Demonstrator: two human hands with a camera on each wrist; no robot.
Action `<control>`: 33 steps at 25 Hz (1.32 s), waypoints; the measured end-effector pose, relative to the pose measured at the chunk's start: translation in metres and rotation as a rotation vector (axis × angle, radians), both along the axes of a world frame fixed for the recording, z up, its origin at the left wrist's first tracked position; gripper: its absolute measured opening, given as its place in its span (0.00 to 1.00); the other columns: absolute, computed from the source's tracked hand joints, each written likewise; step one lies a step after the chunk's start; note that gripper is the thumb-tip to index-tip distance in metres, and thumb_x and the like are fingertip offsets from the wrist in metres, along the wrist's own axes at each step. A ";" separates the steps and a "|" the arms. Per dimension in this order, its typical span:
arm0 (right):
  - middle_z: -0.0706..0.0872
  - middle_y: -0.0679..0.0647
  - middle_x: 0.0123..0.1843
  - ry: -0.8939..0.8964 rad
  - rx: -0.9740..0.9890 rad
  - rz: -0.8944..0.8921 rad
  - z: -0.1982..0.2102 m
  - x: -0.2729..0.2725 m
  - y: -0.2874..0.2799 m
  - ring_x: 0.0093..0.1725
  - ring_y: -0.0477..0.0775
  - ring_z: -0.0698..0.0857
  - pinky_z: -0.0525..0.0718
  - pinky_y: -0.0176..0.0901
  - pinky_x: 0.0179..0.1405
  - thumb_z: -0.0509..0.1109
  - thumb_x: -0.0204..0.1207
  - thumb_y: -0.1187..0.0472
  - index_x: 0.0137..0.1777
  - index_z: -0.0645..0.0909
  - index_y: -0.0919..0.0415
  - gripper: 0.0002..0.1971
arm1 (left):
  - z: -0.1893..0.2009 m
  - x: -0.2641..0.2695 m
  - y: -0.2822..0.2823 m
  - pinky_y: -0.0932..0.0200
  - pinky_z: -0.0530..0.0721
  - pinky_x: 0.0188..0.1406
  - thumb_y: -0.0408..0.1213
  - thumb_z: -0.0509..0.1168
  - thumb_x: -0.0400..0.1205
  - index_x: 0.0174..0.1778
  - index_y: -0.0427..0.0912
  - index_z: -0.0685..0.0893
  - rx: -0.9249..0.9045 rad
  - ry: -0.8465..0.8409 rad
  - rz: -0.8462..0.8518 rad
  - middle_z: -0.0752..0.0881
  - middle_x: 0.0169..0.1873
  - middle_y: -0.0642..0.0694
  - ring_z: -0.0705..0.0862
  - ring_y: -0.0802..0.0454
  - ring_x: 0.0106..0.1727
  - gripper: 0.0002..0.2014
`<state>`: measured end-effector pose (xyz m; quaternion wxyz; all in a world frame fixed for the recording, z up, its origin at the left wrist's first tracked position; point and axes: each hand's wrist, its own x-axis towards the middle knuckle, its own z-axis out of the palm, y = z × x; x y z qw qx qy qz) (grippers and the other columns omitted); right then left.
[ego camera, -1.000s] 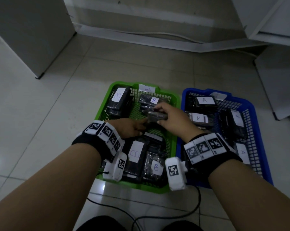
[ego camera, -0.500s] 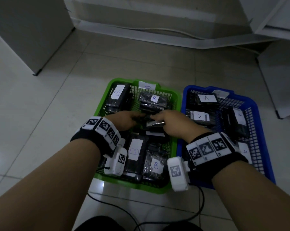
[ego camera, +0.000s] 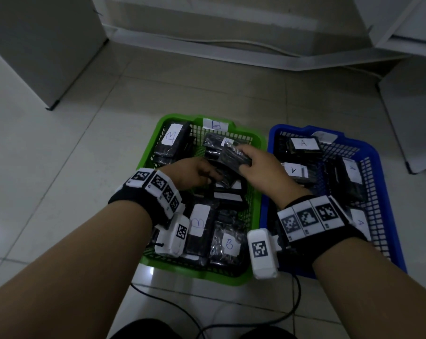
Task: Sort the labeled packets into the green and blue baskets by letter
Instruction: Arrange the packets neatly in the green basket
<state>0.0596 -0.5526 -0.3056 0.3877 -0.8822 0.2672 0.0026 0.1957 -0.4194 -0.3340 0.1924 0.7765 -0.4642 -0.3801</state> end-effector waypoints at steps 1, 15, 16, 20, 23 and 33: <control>0.84 0.55 0.58 -0.014 0.000 -0.015 -0.001 0.000 0.000 0.50 0.52 0.81 0.75 0.37 0.45 0.63 0.77 0.67 0.70 0.76 0.54 0.21 | -0.002 0.001 0.001 0.76 0.71 0.55 0.28 0.65 0.80 0.61 0.43 0.87 -0.020 0.013 0.036 0.82 0.55 0.51 0.79 0.59 0.57 0.14; 0.82 0.48 0.44 -0.081 -0.039 -0.152 -0.002 -0.002 -0.001 0.42 0.49 0.81 0.74 0.35 0.40 0.65 0.76 0.64 0.63 0.80 0.55 0.16 | -0.019 0.003 -0.016 0.74 0.58 0.71 0.30 0.59 0.84 0.67 0.45 0.82 0.099 -0.169 -0.317 0.58 0.82 0.51 0.64 0.53 0.79 0.17; 0.82 0.48 0.44 -0.075 -0.032 -0.153 -0.001 -0.003 -0.002 0.42 0.48 0.80 0.74 0.35 0.40 0.64 0.76 0.64 0.64 0.80 0.54 0.16 | -0.019 0.003 -0.017 0.79 0.55 0.68 0.30 0.58 0.85 0.70 0.44 0.80 0.080 -0.195 -0.328 0.60 0.81 0.49 0.63 0.52 0.79 0.18; 0.82 0.51 0.46 -0.092 -0.036 -0.143 0.001 -0.004 -0.004 0.42 0.48 0.79 0.75 0.36 0.40 0.62 0.78 0.63 0.63 0.79 0.55 0.15 | -0.017 0.001 -0.016 0.70 0.64 0.68 0.33 0.62 0.83 0.68 0.46 0.81 -0.025 -0.274 -0.271 0.69 0.74 0.43 0.72 0.48 0.73 0.17; 0.83 0.51 0.46 -0.145 -0.077 -0.165 0.001 -0.005 -0.004 0.43 0.49 0.81 0.76 0.37 0.41 0.63 0.77 0.63 0.59 0.81 0.56 0.13 | -0.014 0.001 -0.017 0.64 0.68 0.71 0.34 0.64 0.82 0.65 0.45 0.84 -0.058 -0.286 -0.215 0.70 0.74 0.43 0.73 0.47 0.72 0.15; 0.88 0.53 0.50 -0.227 -0.194 -0.118 -0.010 -0.012 0.002 0.50 0.52 0.84 0.85 0.46 0.51 0.66 0.72 0.65 0.58 0.85 0.54 0.16 | -0.005 0.010 -0.002 0.56 0.82 0.57 0.33 0.74 0.73 0.42 0.46 0.88 -0.200 -0.301 0.221 0.86 0.46 0.51 0.83 0.56 0.47 0.05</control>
